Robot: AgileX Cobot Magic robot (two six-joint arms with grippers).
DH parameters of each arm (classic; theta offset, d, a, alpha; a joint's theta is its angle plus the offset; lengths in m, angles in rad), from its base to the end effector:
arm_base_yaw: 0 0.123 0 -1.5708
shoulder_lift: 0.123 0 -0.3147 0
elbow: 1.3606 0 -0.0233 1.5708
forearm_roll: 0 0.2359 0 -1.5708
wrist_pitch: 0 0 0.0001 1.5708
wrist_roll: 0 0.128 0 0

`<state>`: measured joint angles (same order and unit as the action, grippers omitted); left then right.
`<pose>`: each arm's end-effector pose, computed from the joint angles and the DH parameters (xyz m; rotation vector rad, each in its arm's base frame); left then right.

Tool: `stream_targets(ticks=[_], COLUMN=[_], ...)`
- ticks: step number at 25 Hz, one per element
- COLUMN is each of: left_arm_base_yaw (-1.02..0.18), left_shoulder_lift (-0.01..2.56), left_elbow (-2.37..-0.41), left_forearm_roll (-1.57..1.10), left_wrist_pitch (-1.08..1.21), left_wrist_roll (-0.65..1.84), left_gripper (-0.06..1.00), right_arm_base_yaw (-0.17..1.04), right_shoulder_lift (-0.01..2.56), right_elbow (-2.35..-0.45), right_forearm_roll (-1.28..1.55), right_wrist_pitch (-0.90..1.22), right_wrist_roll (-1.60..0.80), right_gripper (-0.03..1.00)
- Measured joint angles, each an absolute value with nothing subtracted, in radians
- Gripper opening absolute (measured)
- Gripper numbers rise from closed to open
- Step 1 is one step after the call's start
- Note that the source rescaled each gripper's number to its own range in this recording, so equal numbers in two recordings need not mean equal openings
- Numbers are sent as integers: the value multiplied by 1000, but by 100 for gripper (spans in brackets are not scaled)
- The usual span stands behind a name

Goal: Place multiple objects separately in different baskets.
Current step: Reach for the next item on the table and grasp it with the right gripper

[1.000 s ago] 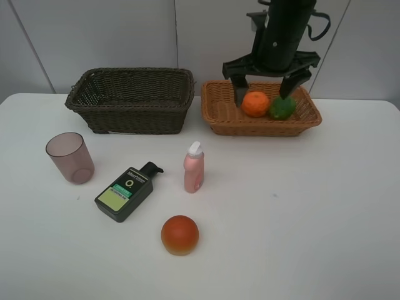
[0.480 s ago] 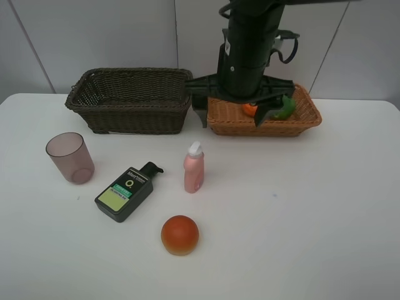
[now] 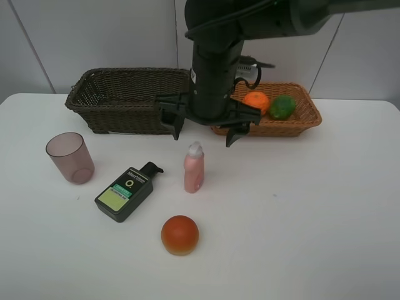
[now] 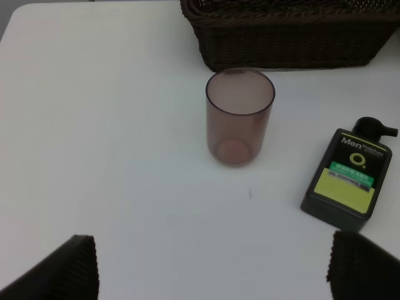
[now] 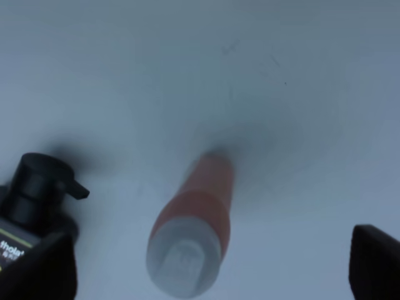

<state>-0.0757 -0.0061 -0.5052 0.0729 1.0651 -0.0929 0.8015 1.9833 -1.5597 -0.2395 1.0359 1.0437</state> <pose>-0.0160 0.0094 0.2544 -0.0215 2.0352 -0.0188 0.3089 0.2815 0.2152 0.1996 2.8418 0.0375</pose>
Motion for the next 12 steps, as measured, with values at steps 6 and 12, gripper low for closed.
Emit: stream_targets(ticks=[6, 12], left_arm_base_yaw=[-76, -76], left_shoulder_lift=[-6, -6], left_elbow=[-505, -505], left_forearm_roll=[73, 73], left_wrist_pitch=[1065, 1065], left_wrist_roll=[-93, -93], left_gripper=[95, 95], right_arm_base_yaw=[802, 802], right_shoulder_lift=[2029, 2085], right_elbow=[-1560, -1560], right_forearm_roll=[-239, -227], right_wrist_pitch=[1004, 981], right_wrist_roll=[1053, 1054], right_gripper=[91, 91])
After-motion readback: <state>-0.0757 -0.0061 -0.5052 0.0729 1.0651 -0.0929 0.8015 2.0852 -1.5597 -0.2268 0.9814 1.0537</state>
